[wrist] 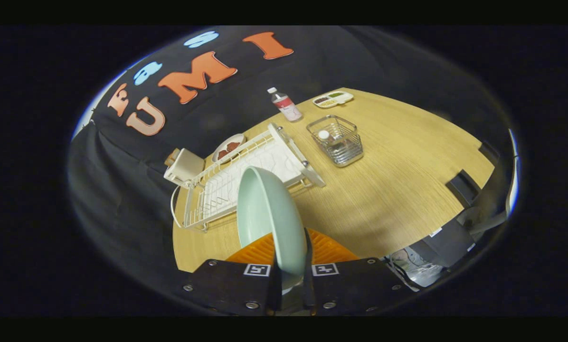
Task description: Take the plate from the dish rack, then take the spoon from the basket and place it into the plate.
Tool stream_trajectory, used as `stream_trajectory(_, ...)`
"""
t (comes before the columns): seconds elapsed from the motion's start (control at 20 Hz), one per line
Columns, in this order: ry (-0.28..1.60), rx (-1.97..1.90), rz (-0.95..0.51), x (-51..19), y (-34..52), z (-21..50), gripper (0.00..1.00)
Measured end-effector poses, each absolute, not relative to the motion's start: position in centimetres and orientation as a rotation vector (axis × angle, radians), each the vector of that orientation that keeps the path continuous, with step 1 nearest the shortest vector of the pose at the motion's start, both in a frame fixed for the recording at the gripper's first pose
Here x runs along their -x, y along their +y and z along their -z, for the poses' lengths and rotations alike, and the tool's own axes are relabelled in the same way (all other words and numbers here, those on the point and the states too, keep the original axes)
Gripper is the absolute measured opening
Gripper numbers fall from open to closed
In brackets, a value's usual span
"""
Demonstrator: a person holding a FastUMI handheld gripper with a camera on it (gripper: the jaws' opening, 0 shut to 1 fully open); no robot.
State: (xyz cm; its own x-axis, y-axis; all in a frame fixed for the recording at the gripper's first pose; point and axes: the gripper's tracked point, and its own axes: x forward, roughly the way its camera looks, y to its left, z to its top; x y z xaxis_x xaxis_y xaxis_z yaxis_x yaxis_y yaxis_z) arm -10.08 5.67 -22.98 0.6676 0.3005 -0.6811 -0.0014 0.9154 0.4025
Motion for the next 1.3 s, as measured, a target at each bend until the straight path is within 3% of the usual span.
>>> stream_trajectory(0.7,0.923,-0.595,-0.188,9.5,7.6,29.8,0.17)
stream_trajectory(1.0,0.948,-0.623,-0.179,9.4,8.0,30.0,0.23)
stream_trajectory(1.2,0.925,-0.541,-0.144,8.8,6.0,29.3,0.39)
stream_trajectory(1.3,0.897,-0.526,-0.135,8.3,4.9,28.2,0.55)
